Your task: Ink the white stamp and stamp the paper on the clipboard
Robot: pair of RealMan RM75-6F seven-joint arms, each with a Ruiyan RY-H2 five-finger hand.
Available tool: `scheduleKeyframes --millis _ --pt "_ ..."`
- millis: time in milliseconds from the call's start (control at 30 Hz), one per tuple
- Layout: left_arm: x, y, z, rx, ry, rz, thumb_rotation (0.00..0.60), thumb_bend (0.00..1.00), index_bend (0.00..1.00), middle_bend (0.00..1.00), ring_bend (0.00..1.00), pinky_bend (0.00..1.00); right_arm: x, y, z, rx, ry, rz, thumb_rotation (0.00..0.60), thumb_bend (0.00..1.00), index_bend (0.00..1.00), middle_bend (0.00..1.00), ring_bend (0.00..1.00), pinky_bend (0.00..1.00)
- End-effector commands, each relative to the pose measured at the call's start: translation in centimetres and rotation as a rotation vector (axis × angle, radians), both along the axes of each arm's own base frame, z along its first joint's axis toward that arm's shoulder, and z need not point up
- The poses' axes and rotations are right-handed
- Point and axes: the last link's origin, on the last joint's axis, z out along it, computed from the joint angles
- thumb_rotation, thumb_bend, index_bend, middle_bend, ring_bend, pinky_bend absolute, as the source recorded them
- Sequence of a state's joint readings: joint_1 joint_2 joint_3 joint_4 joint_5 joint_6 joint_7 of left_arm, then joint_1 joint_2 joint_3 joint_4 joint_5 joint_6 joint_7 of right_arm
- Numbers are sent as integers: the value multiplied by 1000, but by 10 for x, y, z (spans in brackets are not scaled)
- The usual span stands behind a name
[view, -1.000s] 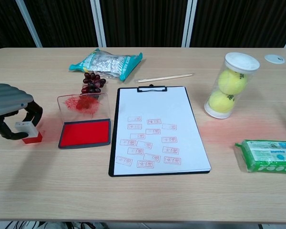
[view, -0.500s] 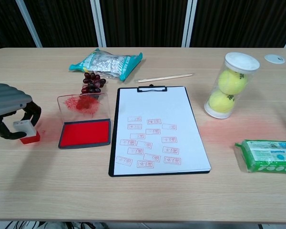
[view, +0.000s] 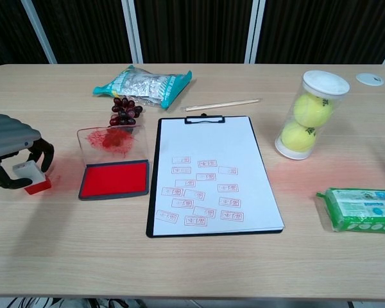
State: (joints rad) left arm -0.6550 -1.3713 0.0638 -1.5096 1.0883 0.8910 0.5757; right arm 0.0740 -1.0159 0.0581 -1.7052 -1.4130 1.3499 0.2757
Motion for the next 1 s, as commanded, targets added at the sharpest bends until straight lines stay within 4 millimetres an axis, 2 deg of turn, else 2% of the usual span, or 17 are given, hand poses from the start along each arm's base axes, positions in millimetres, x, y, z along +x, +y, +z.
scheduleKeyframes --millis 33,300,500,567,600,633,700,767,833,867,900,1000 --pt "-1 0 0 0 3 3 600 284 395 524 939 1000 0 0 0 0 -1 0 600 178 68 0 0 135" --pt "-2 0 1 1 12 10 600 234 342 450 938 1000 0 0 0 0 0 1 600 178 68 0 0 135" --pt "-2 0 4 16 3 19 600 194 245 391 927 1000 0 0 0 -1 1 1 600 176 68 0 0 135" --pt "0 0 8 34 -12 23 600 179 196 349 890 989 0 0 0 -1 2 2 600 176 68 0 0 135" --pt "2 -1 12 52 -30 26 600 170 165 315 836 950 0 0 0 -1 3 3 600 177 68 0 0 135" --pt "4 -4 16 69 -49 27 600 159 135 275 750 869 0 0 0 0 4 2 600 177 68 0 0 135" --pt "9 -10 26 114 -94 24 600 141 80 196 529 651 -1 0 0 0 6 2 600 177 68 0 0 134" --pt "12 -19 36 163 -145 17 600 130 21 76 192 330 -1 0 0 -1 9 3 600 178 68 0 0 135" --pt "13 -34 48 224 -222 6 600 128 0 9 25 104 0 0 0 0 13 5 600 177 68 0 0 135" --pt "13 -39 52 247 -249 1 600 127 0 0 0 31 0 0 0 1 15 6 600 177 68 0 0 135" --pt "11 -47 58 277 -284 -12 600 127 0 0 0 8 0 0 0 1 19 8 600 177 68 0 0 135" --pt "3 -65 70 342 -343 -51 600 125 0 0 0 0 0 1 0 -1 27 13 600 177 68 0 0 135"
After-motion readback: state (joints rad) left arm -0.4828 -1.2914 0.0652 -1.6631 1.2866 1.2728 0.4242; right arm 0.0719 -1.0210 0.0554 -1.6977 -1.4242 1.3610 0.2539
